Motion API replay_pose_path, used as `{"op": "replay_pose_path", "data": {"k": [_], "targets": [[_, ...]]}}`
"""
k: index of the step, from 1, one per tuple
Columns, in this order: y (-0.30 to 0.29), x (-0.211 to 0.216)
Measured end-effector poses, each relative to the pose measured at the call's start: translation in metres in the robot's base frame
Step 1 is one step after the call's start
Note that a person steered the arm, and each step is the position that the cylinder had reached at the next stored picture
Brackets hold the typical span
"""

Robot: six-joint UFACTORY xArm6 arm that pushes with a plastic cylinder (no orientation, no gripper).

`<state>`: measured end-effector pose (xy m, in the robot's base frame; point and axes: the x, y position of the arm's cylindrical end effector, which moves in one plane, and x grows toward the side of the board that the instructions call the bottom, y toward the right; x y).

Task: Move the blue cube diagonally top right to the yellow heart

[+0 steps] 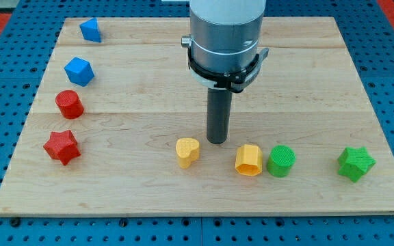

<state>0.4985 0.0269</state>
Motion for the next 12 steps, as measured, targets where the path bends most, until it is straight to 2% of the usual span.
{"op": "replay_pose_path", "data": {"k": [8,10,11,12], "targets": [[-0.004,-0.013],[-0.078,-0.049],[-0.174,-0.091],[-0.202,-0.099]]}}
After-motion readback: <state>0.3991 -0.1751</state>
